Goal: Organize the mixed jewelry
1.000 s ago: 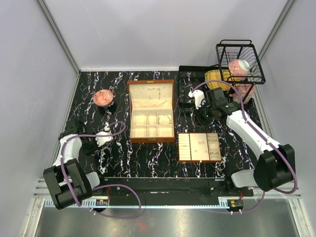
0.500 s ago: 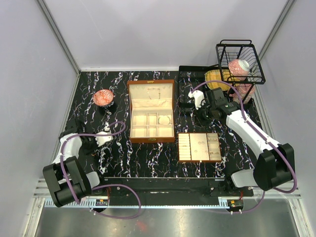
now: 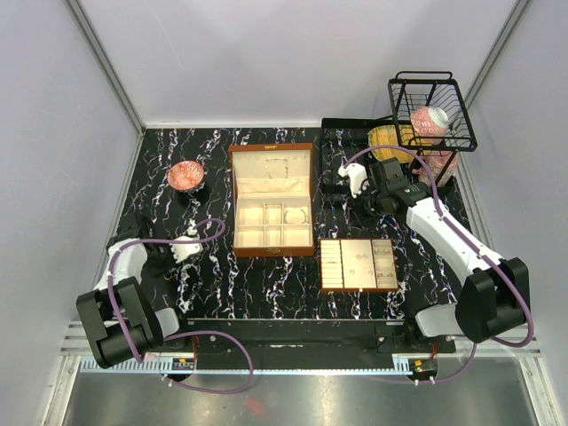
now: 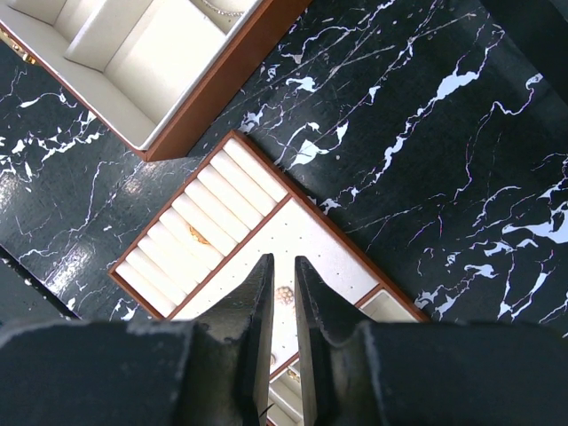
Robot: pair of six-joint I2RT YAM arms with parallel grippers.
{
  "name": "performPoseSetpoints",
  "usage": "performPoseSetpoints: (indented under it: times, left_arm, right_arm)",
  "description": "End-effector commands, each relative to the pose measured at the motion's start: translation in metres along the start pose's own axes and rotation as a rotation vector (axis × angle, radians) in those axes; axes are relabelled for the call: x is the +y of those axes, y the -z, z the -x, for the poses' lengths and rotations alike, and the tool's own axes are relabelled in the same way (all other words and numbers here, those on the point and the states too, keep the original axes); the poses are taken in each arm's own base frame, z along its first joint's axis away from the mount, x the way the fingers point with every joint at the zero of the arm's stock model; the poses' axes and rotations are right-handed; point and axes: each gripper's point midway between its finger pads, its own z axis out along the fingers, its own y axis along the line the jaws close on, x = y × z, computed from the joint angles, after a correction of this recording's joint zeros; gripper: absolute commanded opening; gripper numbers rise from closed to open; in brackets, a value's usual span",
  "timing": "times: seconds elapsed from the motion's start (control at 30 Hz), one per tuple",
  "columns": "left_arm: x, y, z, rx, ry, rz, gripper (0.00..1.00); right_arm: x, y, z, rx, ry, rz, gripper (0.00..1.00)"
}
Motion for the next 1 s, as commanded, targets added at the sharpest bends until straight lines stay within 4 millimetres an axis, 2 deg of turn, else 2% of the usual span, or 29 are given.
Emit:
performPoseSetpoints:
  times: [0.0, 0.63, 0.97]
  left_arm:
    - [0.001, -0.004, 0.001, -0.008, -0.022, 0.001, 0.41]
    - [-0.009, -0.017, -0.001, -0.001, -0.024, -0.03, 0.42]
    - [-0.022, -0.021, -0.005, 0.014, -0.01, -0.036, 0.34]
  right_arm:
    - [0.002, 0.003, 0.006, -0.023, 0.013, 0.018, 0.21]
    - [0.005, 0.002, 0.005, -0.01, 0.016, 0.039, 0.21]
    - [0.004, -0.002, 0.004, 0.004, 0.011, 0.05, 0.2]
